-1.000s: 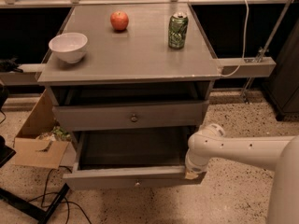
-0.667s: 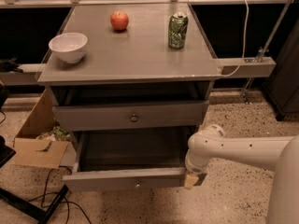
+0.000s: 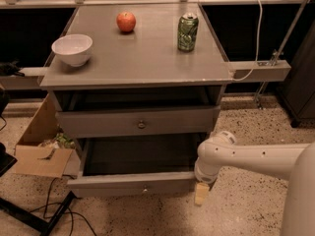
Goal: Open middle drawer
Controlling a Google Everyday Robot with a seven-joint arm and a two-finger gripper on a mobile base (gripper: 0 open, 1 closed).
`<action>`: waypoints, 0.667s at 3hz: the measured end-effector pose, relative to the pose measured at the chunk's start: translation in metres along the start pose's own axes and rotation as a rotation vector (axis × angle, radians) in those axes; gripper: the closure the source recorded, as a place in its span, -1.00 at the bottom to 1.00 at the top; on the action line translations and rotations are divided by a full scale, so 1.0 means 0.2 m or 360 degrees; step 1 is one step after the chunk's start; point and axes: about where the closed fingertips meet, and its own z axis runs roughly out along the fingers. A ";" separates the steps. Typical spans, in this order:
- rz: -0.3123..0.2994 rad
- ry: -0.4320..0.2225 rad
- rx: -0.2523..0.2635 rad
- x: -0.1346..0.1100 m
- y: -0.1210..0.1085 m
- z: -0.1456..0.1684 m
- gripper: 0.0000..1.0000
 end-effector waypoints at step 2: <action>-0.0107 -0.0120 -0.0055 -0.19 0.05 0.11 -1.00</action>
Offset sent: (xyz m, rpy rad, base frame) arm -0.0070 0.0958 -0.0453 0.1915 0.0266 0.2189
